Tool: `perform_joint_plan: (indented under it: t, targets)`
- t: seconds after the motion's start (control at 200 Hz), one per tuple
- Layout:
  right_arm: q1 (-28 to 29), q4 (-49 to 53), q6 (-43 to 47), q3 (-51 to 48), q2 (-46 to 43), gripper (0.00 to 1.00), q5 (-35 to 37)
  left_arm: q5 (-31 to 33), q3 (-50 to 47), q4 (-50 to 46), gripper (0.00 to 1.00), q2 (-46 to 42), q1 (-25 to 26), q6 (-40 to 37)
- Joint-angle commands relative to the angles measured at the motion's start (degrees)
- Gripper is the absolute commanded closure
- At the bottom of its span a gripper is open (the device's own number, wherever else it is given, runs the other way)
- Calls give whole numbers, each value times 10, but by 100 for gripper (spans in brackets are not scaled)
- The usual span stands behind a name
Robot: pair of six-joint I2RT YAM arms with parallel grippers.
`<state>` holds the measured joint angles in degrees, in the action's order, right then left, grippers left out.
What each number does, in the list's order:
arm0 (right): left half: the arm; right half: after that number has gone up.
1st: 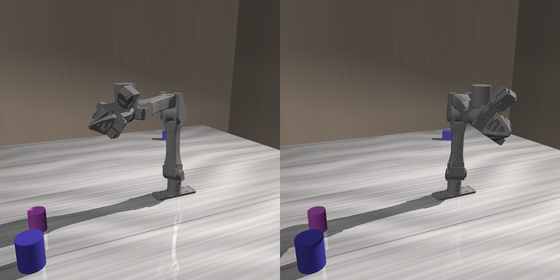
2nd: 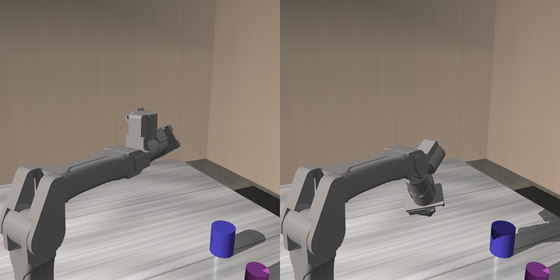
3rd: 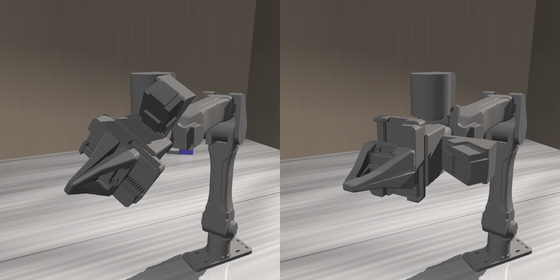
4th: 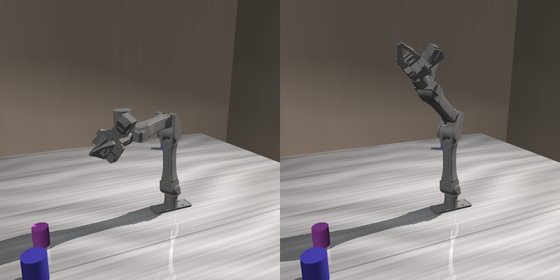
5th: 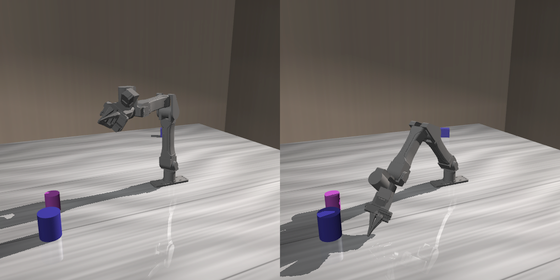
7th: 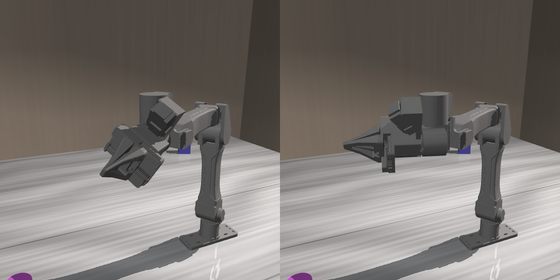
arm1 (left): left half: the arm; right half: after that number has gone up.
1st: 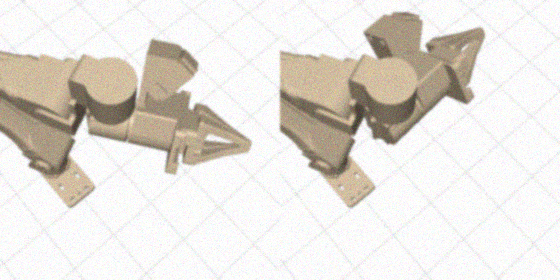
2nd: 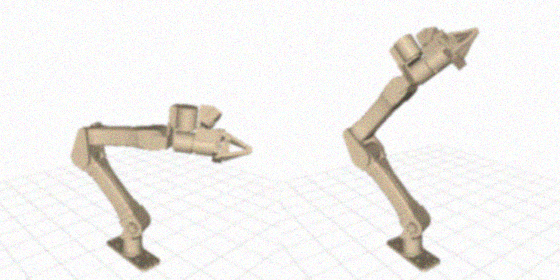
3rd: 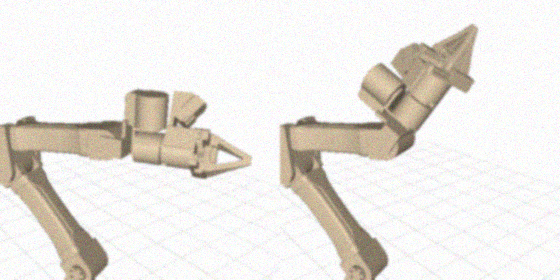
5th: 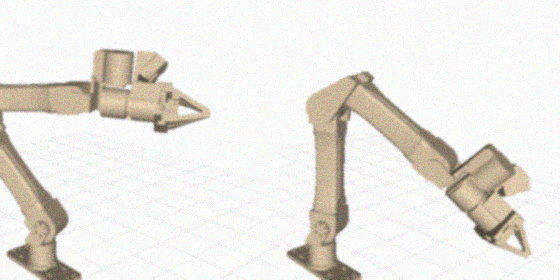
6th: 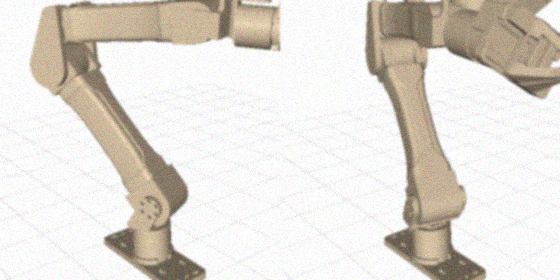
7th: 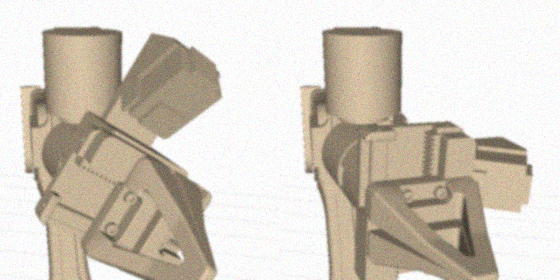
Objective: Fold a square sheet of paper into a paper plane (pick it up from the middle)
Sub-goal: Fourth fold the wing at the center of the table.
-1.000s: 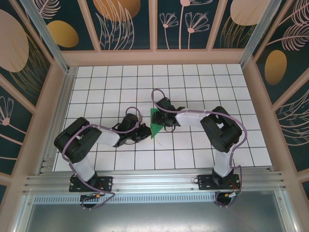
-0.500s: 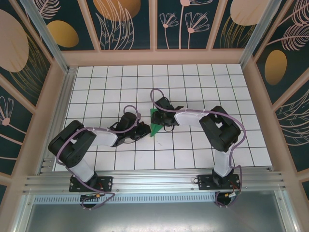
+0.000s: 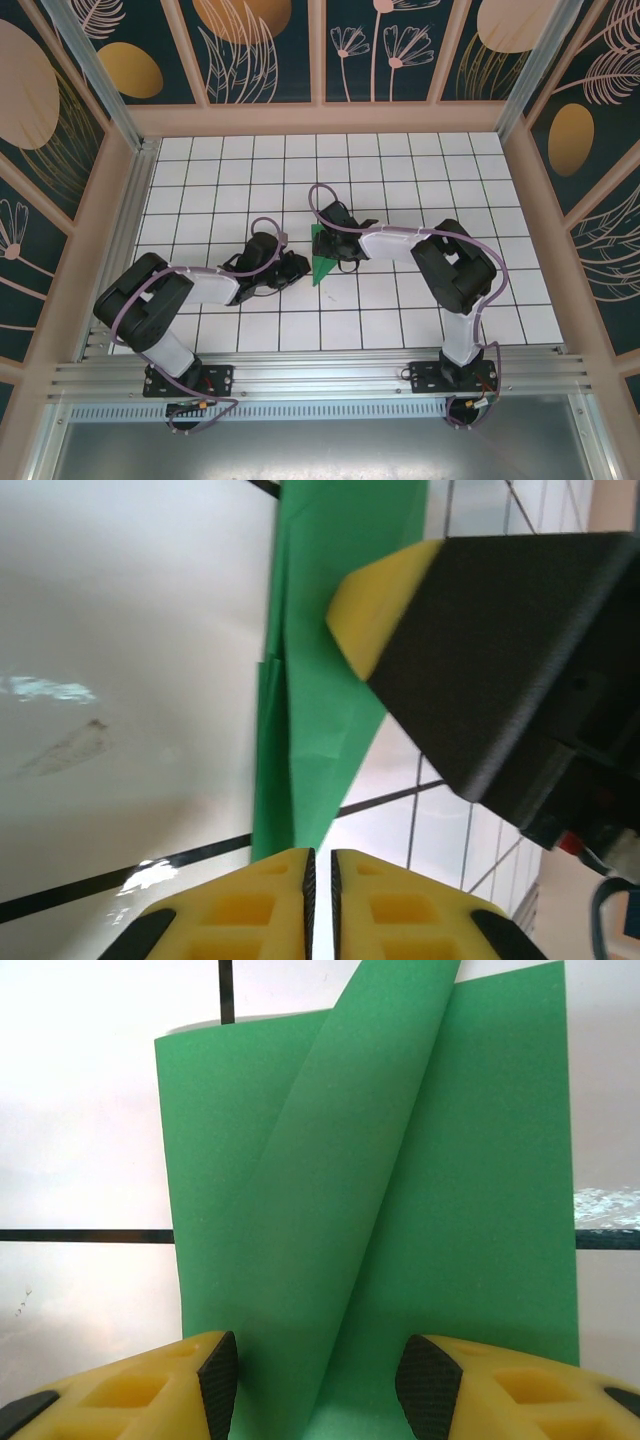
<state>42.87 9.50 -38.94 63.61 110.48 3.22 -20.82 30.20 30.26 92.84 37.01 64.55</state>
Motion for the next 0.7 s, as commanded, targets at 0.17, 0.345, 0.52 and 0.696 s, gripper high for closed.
perform_joint_plan:
  t: [0.17,0.345,0.52,0.696]
  targets:
    - [-16,98,6,-51,97,46,49,-63,0,84,91,36,4,6]
    - [-16,99,5,-51,97,46,48,-67,5,83,91,71,10,8]
    - [-16,98,5,-52,97,46,47,-61,6,69,91,81,12,5]
    - [-16,100,4,-50,98,46,47,-60,6,56,91,85,13,0]
